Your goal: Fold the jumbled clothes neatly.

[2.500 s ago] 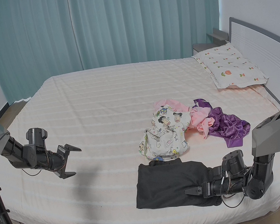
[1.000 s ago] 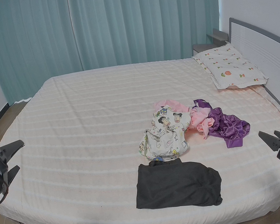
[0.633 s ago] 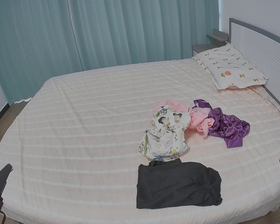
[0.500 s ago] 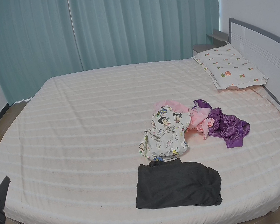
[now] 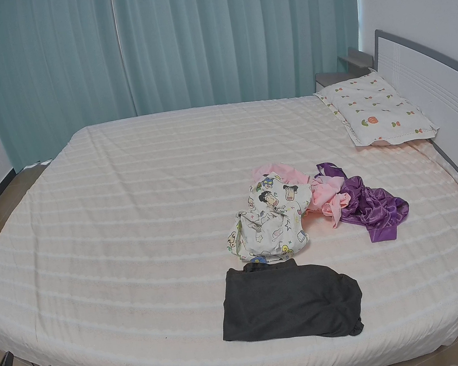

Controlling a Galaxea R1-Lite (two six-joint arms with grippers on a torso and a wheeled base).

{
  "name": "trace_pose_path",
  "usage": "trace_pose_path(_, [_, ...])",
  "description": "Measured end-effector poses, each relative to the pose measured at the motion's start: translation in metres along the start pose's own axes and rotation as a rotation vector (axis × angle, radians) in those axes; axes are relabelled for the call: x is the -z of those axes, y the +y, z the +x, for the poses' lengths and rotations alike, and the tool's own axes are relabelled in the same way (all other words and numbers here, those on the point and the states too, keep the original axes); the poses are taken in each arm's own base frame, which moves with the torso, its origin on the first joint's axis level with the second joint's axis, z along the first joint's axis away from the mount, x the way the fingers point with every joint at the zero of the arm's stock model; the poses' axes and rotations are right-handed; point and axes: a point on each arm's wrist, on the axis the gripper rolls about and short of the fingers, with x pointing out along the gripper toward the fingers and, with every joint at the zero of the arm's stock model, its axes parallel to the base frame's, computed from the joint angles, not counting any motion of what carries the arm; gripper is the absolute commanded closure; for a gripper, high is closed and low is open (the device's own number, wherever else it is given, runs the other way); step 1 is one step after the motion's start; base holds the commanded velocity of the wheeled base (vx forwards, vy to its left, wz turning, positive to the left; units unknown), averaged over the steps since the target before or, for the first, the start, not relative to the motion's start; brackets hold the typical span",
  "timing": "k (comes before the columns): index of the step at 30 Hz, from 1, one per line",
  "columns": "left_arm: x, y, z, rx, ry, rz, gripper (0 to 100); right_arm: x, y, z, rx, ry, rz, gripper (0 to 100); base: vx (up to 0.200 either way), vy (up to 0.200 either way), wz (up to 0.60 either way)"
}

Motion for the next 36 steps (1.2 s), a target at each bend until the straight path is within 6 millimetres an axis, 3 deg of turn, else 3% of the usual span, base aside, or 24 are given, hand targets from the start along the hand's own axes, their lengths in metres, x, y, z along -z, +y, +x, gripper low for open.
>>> trace_pose_path(6, [0.0016,0.0002,-0.0023,0.006,-0.026,0.003,0,0.0002,0.0026,-0.0017,-0.115,-0.026,0.023,0,0.000,0.000,0.00])
trace_pose_path(36, [0.0020,0.0003,-0.0033,0.005,-0.041,0.001,0,0.0040,0.0020,-0.0008,-0.071,-0.021,0.065,0,0.000,0.000,0.00])
